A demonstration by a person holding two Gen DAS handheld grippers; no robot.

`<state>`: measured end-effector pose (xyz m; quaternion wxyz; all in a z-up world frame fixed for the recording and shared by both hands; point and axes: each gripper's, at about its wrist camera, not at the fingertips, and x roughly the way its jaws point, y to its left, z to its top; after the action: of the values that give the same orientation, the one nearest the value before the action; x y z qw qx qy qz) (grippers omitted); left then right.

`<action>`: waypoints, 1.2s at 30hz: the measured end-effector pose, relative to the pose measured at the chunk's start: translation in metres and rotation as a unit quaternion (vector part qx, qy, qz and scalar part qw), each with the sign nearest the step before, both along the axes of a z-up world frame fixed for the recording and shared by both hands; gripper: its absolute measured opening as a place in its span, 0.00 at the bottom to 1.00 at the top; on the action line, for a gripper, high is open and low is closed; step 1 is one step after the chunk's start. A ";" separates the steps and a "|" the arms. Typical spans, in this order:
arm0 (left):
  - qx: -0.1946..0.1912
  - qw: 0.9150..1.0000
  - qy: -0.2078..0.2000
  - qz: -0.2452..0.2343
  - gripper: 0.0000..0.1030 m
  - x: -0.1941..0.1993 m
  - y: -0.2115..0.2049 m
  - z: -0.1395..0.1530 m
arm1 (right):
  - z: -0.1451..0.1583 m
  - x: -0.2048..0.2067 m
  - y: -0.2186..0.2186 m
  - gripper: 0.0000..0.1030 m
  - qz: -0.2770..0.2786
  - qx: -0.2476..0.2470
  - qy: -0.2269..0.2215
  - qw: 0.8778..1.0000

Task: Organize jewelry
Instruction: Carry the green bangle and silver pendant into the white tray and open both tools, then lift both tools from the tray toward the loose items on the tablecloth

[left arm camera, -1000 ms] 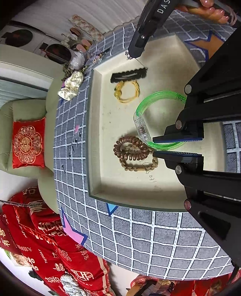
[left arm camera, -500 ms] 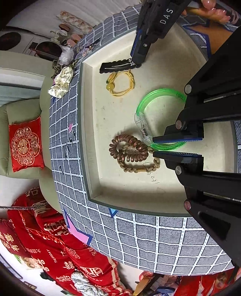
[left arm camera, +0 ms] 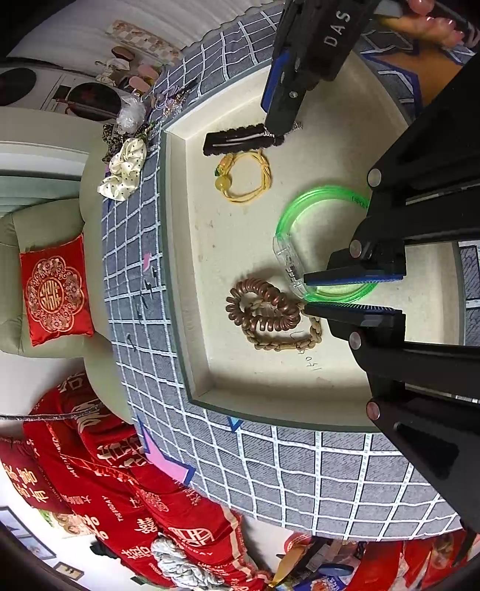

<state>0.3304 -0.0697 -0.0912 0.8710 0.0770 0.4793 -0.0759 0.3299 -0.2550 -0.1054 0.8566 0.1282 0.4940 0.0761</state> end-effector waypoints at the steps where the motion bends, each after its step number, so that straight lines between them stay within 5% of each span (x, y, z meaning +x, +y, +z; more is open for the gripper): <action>1: 0.001 1.000 -0.002 0.000 0.16 -0.001 0.000 0.002 | 0.003 -0.002 -0.002 0.35 -0.001 0.007 -0.004 1.000; 5: -0.005 1.000 -0.003 0.002 0.16 -0.005 0.003 0.011 | 0.015 -0.008 -0.005 0.54 -0.005 0.031 -0.017 0.999; 31: -0.036 0.999 -0.015 0.028 0.17 -0.117 0.045 0.039 | 0.073 -0.140 0.013 0.81 0.008 0.064 -0.047 0.997; 32: -0.039 0.999 -0.014 0.031 0.26 -0.123 0.048 0.039 | 0.073 -0.147 0.014 0.81 0.010 0.065 -0.045 0.997; 33: -0.041 0.999 -0.013 0.033 0.83 -0.127 0.051 0.039 | 0.074 -0.154 0.014 0.81 0.009 0.065 -0.045 0.997; 34: -0.041 0.998 -0.015 0.044 1.00 -0.133 0.055 0.040 | 0.074 -0.161 0.015 0.81 0.009 0.065 -0.046 0.997; 36: -0.034 0.997 -0.047 0.055 1.00 -0.145 0.059 0.039 | 0.074 -0.170 0.014 0.81 0.009 0.067 -0.047 0.997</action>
<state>0.1857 -0.0109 -0.0522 0.8976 0.0247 0.4383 -0.0404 0.1598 -0.2411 -0.0316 0.8675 0.1770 0.4485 0.1220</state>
